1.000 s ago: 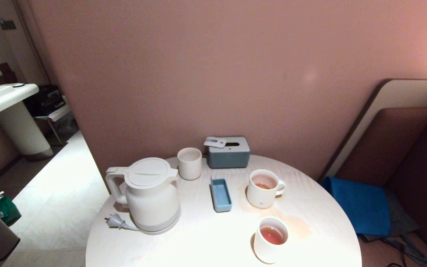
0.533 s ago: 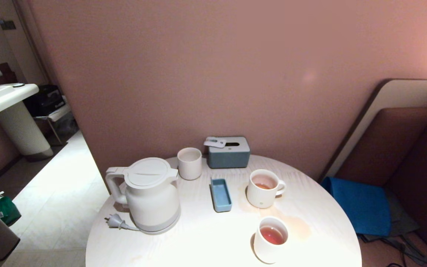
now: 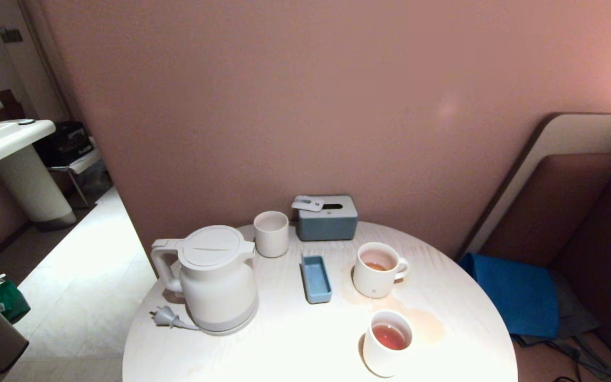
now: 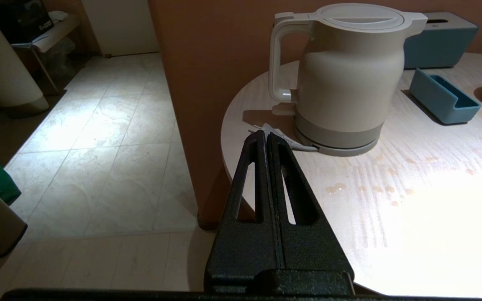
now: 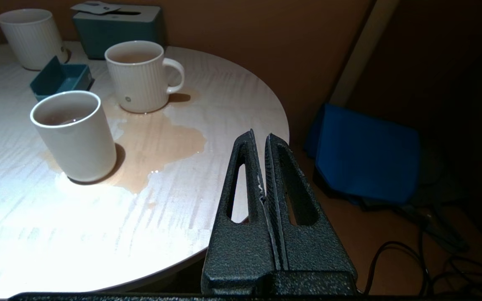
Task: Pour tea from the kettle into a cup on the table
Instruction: Pick up the cup
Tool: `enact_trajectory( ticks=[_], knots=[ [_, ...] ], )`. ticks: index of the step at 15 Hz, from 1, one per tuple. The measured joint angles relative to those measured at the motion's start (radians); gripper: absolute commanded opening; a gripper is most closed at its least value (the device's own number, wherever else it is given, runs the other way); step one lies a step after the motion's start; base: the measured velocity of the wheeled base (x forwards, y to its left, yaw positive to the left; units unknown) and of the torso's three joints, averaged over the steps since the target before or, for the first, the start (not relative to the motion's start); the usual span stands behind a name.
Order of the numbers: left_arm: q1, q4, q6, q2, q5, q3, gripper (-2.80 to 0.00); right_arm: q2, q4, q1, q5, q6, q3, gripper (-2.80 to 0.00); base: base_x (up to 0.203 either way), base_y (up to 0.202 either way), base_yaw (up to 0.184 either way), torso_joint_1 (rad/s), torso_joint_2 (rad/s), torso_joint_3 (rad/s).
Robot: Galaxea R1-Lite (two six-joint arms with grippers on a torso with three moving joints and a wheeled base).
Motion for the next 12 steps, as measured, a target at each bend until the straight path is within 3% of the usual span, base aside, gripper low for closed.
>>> enact_trajectory(
  ticks=[12],
  knots=[
    [0.000, 0.004, 0.011, 0.000, 0.003, 0.000, -2.80, 0.000, 0.000, 0.000, 0.003, -0.005, 0.000, -2.80, 0.000, 0.000, 0.000, 0.000, 0.00, 0.000]
  ],
)
